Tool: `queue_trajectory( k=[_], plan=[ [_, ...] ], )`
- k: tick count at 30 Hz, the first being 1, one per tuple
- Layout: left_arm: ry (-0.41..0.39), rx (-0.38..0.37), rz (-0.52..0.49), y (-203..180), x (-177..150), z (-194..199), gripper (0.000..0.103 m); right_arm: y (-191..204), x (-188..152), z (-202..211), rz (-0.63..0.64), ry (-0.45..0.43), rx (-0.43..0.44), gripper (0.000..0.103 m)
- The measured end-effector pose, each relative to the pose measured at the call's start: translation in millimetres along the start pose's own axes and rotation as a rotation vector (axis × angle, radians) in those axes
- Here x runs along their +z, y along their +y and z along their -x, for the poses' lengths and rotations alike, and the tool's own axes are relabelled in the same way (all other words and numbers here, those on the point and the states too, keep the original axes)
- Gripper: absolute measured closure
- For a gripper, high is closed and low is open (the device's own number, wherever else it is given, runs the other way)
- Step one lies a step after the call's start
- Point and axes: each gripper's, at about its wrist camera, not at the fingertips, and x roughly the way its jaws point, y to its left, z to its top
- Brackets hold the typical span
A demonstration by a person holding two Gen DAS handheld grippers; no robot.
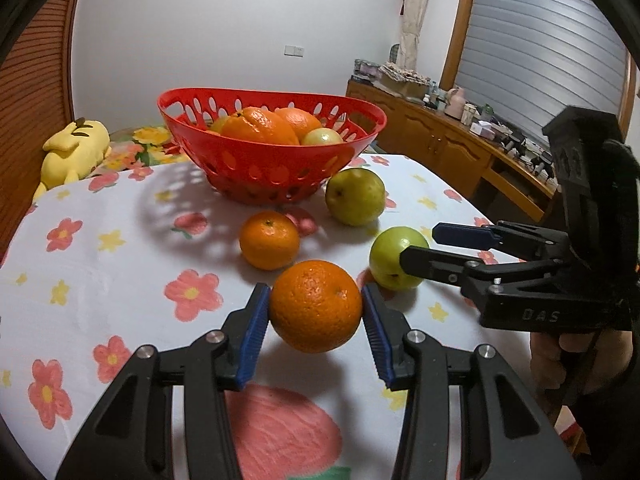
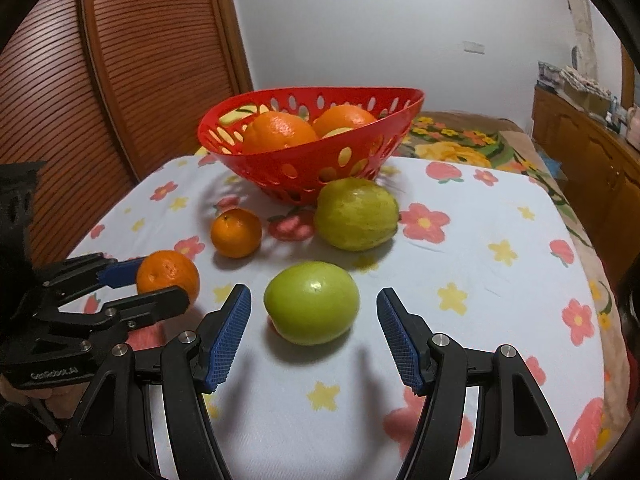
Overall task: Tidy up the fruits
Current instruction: 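Grasp another large orange with left gripper while right gripper grasps a green pomelo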
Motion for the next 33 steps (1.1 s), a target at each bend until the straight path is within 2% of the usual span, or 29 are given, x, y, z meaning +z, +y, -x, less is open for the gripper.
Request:
queue_trajectory(
  k=[15,18,33],
  plan=[
    [-0.039,0.017,0.006,-1,-2,7,0.058,-1,6,-24,-0.006,0.067,0.002,0.036],
    [-0.04,0.018,0.006,-1,-2,7,0.058,-1,5,-29,0.001,0.085,-0.003,0.041],
    [-0.043,0.025,0.013,1,-2,7,0.058,-4,-7,-1,-0.024,0.029,0.019,0.043]
  ],
)
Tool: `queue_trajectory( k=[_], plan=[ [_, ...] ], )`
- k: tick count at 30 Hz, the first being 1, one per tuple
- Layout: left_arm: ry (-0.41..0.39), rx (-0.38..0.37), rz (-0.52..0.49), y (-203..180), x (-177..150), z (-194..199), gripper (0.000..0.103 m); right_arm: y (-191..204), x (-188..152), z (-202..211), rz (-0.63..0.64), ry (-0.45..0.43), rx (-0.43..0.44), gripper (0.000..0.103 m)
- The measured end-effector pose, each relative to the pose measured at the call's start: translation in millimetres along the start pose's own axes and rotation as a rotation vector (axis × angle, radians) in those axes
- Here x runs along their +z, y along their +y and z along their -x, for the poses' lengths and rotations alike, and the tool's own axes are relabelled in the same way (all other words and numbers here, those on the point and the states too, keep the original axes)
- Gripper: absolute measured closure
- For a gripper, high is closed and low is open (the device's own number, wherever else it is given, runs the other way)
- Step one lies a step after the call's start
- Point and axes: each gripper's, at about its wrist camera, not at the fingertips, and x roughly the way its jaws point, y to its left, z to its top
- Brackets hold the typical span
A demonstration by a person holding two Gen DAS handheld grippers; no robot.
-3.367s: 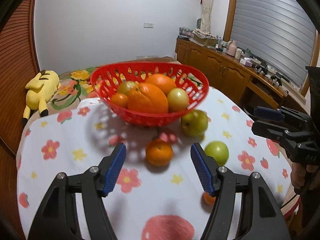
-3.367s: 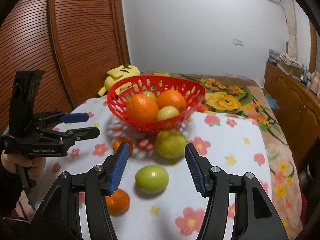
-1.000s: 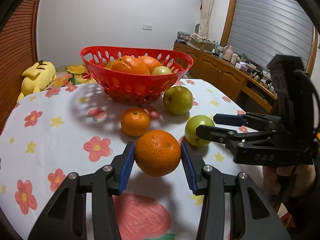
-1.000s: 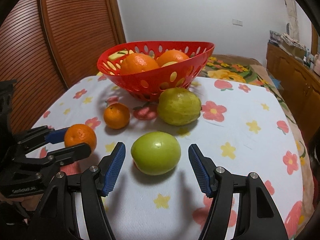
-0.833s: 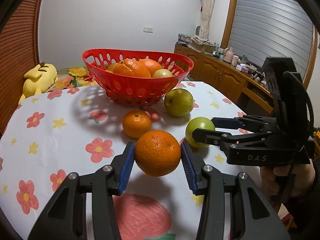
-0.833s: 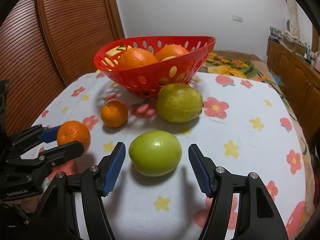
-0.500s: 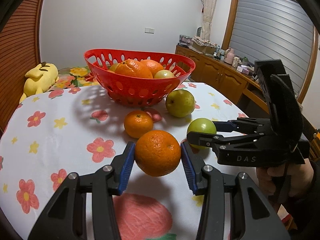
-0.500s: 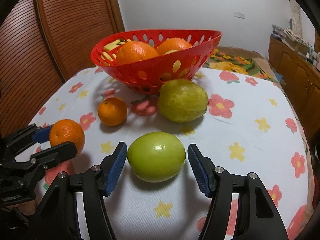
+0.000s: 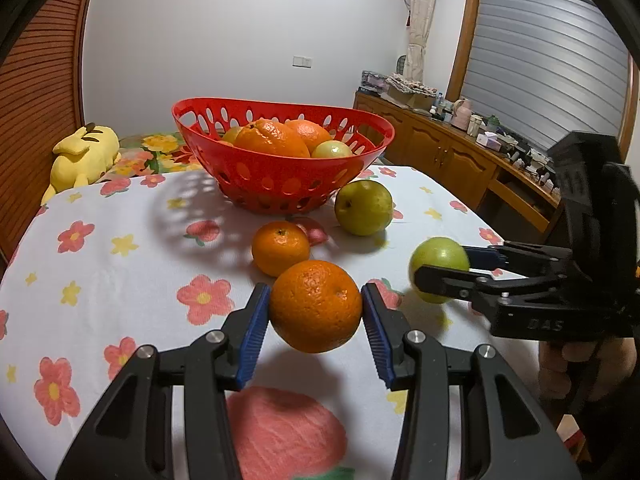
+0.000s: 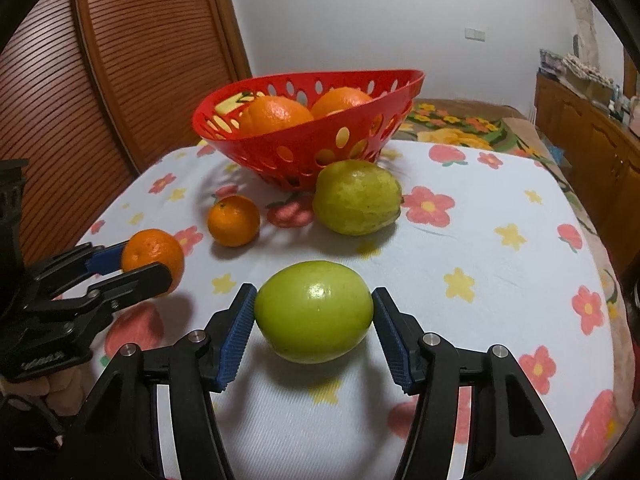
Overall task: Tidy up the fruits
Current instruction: 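Grasp another large orange with left gripper while right gripper grasps a green pomelo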
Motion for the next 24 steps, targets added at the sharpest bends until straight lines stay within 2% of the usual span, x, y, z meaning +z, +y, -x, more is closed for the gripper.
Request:
queue_trajectory(
  k=[15,24],
  plan=[
    [-0.008,0.009,0.008,0,1,3,0.058,7,-2,36,-0.003,-0.083,0.011,0.043],
    [-0.015,0.012,-0.007,0,14,9,0.058,10,14,51,0.03,-0.116,0.0,0.043]
  ],
)
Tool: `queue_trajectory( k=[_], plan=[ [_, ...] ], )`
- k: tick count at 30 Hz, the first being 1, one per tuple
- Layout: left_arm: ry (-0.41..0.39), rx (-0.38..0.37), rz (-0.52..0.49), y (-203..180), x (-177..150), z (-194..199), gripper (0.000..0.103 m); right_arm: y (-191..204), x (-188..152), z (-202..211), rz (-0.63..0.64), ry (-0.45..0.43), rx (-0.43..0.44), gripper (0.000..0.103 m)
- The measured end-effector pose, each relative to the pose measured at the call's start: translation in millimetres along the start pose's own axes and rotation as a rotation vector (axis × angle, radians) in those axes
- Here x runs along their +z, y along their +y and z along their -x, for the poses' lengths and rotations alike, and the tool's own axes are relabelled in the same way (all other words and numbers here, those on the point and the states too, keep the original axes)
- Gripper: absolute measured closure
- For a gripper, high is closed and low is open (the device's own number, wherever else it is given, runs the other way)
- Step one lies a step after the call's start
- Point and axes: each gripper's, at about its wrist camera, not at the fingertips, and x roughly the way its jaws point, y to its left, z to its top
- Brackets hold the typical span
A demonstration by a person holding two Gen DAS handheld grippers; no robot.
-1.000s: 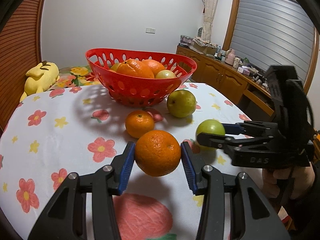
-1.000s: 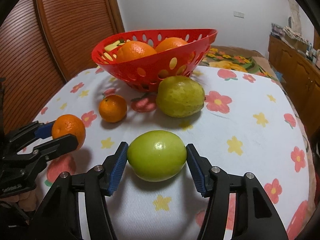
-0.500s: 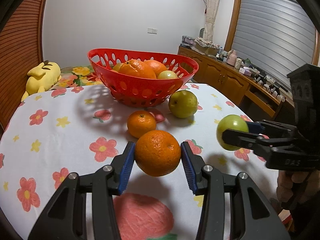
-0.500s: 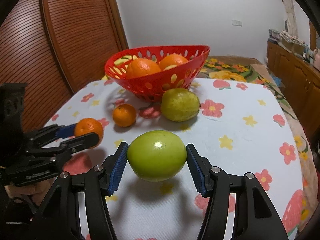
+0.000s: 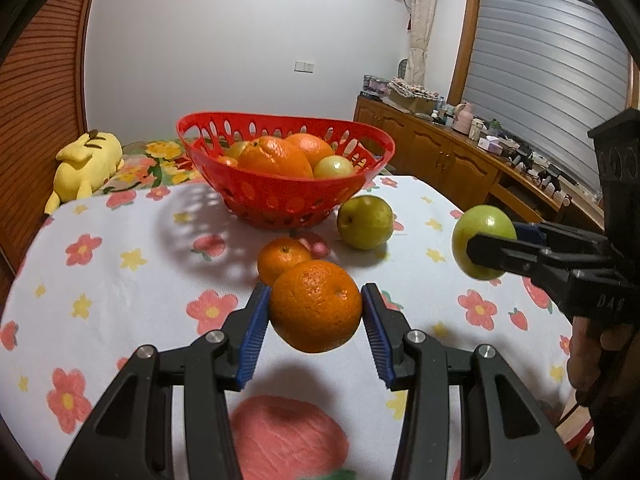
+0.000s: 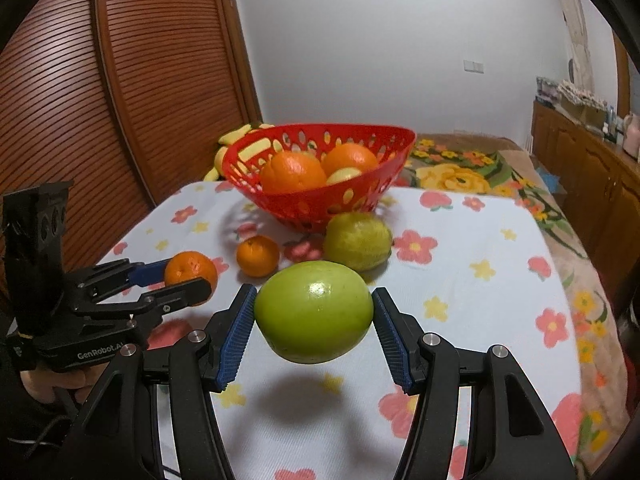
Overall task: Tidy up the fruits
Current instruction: 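Grasp another large orange with left gripper while right gripper grasps a green pomelo, then lift and carry the orange and green pomelo over the red basket with both grippers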
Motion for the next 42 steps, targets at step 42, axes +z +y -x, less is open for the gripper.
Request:
queue_trajectory(
  k=[42],
  plan=[
    [0.049,0.024,-0.051,60,159,-101,0.058,-46,125,-125,0.164,0.081,-0.017,0.043]
  ],
)
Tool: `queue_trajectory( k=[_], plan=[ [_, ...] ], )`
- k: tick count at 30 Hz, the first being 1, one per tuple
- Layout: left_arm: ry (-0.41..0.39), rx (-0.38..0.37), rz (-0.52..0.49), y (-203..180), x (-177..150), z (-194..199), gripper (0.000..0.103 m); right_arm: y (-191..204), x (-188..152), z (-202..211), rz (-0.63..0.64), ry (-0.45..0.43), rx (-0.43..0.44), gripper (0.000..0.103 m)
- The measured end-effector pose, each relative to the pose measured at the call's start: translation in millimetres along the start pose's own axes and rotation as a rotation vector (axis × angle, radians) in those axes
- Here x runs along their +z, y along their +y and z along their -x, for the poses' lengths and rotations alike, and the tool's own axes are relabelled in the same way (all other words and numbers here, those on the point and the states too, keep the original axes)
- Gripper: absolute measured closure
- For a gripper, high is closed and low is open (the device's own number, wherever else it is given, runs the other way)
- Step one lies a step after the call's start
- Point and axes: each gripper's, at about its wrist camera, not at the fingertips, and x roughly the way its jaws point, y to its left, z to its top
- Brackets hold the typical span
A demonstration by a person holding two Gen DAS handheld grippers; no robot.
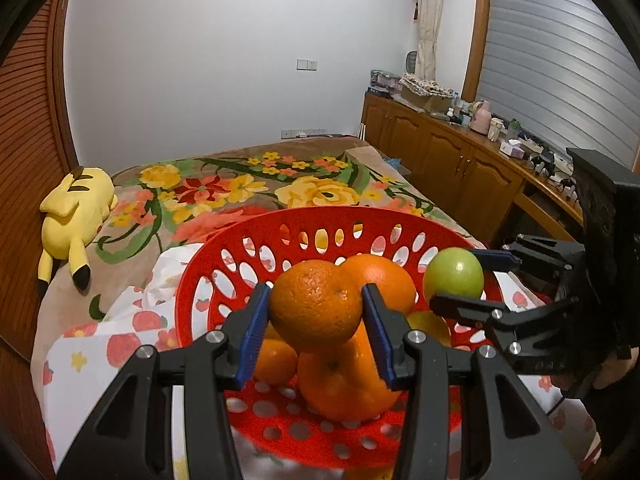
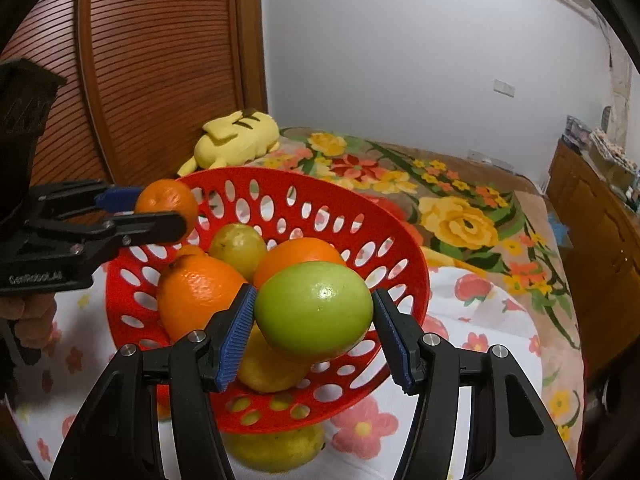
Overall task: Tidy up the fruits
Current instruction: 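Lift and carry the orange and green pomelo over the red basket with both grippers, then open left gripper to drop the orange in the basket while right gripper releases the pomelo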
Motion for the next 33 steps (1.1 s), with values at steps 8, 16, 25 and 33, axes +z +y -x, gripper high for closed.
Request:
queue_trajectory(
  k=[8,16,25,33],
  plan=[
    [0.031,0.005,-0.017,0,11,-19,0.058,-7,3,-10,-0.006,0.012,0.013,0.043],
    [0.072,0.01,-0.027,1,19,-37,0.058,-4,5,-15,0.013,0.021,0.003,0.043],
    [0.102,0.009,-0.037,2,25,-53,0.057,-5,6,-16,0.004,0.014,0.007,0.042],
    [0.101,0.01,-0.028,6,26,-55,0.058,-7,5,-10,-0.013,-0.003,0.0,0.041]
  ],
)
